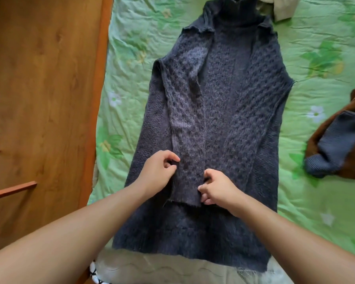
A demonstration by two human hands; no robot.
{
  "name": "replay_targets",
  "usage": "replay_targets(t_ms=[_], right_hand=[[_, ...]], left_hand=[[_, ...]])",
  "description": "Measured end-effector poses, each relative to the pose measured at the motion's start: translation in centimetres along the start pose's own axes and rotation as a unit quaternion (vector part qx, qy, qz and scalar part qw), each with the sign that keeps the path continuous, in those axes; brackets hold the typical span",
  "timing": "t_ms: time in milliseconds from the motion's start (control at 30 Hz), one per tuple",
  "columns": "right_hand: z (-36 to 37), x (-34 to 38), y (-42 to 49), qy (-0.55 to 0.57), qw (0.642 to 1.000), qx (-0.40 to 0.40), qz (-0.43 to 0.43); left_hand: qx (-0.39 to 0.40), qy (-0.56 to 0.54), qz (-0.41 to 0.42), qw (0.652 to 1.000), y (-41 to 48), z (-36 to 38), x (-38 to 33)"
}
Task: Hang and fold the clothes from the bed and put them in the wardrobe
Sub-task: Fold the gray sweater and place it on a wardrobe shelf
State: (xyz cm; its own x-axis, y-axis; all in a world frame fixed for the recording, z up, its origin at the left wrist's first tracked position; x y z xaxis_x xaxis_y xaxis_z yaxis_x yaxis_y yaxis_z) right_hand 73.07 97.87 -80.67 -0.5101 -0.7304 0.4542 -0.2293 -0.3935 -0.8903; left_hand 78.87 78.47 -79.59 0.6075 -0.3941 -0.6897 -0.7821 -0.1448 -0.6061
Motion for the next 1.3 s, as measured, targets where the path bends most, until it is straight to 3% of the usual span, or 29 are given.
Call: replay_targets(t_ms=[100, 333, 533, 600, 700, 800, 867, 933, 1067, 1133, 1233, 1300], right_hand=[[-1.8, 2.0, -0.1, -0.15, 0.985, -0.082, -0.019], [-10.3, 13.0, 5.1, -0.128, 0.959, -0.216, -0.132], [-15.5, 22.9, 11.5, 0.067, 0.956, -0.197, -0.208], [-16.6, 25.7, 13.4, 0.144, 0.947, -0.173, -0.231], [-17.3, 29.1, 15.5, 0.145, 0.947, -0.173, -0.229], [-17.3, 31.5, 16.5, 0.029, 0.942, -0.234, -0.24], [-17.1, 33.4, 16.7, -0.207, 0.886, -0.311, -0.275], [-16.3, 36.1, 16.7, -0.331, 0.826, -0.325, -0.32], [-15.2, 40.6, 18.7, -0.251, 0.907, -0.172, -0.292], [-15.5, 40.7, 19.6, -0.267, 0.916, -0.138, -0.265], [-16.5, 39.5, 19.2, -0.327, 0.878, -0.232, -0.261], [-17.1, 37.8, 17.9, -0.322, 0.85, -0.311, -0.278]], left_hand=[[-0.013, 0.002, 0.025, 1.0, 1.3, -0.8, -0.4], [-0.09, -0.163, 0.026, 0.982, 11.0, -7.1, -5.4], [-0.121, -0.268, 0.007, 0.956, 18.6, -11.7, -9.1], [-0.117, -0.35, -0.003, 0.93, 20.4, -12.4, -9.7], [-0.111, -0.457, -0.033, 0.882, 21.8, -13.4, -9.9], [-0.11, -0.53, -0.055, 0.839, 22.1, -15.0, -9.2], [-0.125, -0.554, -0.064, 0.82, 22.2, -16.1, -8.4], [-0.146, -0.518, -0.075, 0.84, 22.1, -17.0, -7.5], [-0.184, -0.273, -0.08, 0.941, 22.4, -18.0, -6.2], [-0.184, -0.117, -0.064, 0.974, 22.6, -18.5, -6.3], [-0.19, 0.071, 0.001, 0.979, 23.1, -18.8, -7.6], [-0.203, 0.144, 0.099, 0.964, 23.6, -18.7, -9.1]])
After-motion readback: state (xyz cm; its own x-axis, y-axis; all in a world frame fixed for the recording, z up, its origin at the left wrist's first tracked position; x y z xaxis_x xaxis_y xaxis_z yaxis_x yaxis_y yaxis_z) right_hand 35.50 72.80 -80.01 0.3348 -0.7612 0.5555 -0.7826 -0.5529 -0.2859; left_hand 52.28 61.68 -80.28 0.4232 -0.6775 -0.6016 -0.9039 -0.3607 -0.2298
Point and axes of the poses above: each hand's wrist, its own y-axis towards the middle knuckle, its own z-axis out of the palm, x = y × z, the point moved 1 cm from there along y, towards the middle knuckle, and after that the axes turned 10 degrees about x, right-handed, at the moved point
